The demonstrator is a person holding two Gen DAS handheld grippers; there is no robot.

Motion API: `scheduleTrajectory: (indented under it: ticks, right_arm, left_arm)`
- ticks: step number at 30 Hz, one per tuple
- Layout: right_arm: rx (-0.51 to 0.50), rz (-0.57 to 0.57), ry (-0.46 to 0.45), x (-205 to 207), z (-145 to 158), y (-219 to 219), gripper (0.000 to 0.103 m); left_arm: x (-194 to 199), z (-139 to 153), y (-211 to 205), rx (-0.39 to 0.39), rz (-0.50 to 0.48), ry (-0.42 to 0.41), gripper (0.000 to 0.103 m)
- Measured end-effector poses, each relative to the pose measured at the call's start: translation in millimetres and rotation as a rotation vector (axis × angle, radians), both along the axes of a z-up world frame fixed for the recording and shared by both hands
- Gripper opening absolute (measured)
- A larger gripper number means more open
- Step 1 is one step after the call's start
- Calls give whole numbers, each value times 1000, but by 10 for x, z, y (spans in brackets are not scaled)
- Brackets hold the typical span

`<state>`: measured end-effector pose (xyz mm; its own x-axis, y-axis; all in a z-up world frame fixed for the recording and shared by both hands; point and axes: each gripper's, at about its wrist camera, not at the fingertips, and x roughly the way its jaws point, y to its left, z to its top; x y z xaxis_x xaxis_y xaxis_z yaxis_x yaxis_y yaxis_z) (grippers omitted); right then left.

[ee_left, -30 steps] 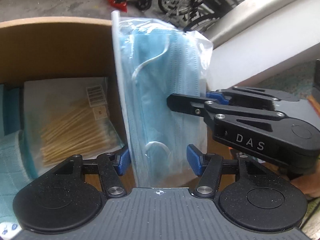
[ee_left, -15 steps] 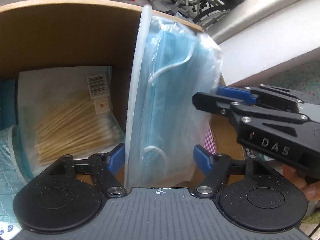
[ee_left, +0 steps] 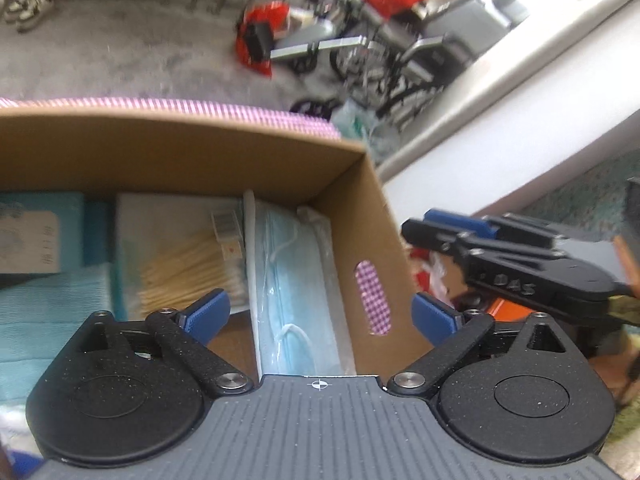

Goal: Organize soft objects
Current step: 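Open the right gripper to release the mask bag and withdraw, then move the right gripper down to the pink-and-white plush toy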

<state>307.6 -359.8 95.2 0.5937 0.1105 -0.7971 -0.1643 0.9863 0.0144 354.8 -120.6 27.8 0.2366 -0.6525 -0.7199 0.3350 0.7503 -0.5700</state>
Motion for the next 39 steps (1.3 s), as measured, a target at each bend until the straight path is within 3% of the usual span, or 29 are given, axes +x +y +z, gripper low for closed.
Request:
scheduleTrajectory:
  ticks: [8,14,20,24,29,39]
  right_arm:
    - [12,109,-24,-146,24,352,31]
    - [65,212,128,-25,-406,715,29]
    - [105,251,355,172,-976,981,29]
    - [94,279,463,222,-1209,1105,29]
    - [53,224,513,234,-1342,1010,27]
    - [40,167,484,300,-1351,856,26]
  left_arm:
    - [-638,547,795,-55,129,-164,102]
    - [-1262,789,1392,-83,216,-292,103]
    - [-1696,610,1824,-94,269,-325,103]
    - [-1862,432,2008,-60,327,-335,103]
    - [-1970,237,2178,-37,364,-314,103]
    - [-2085,68,2198,-17,323,-297,103]
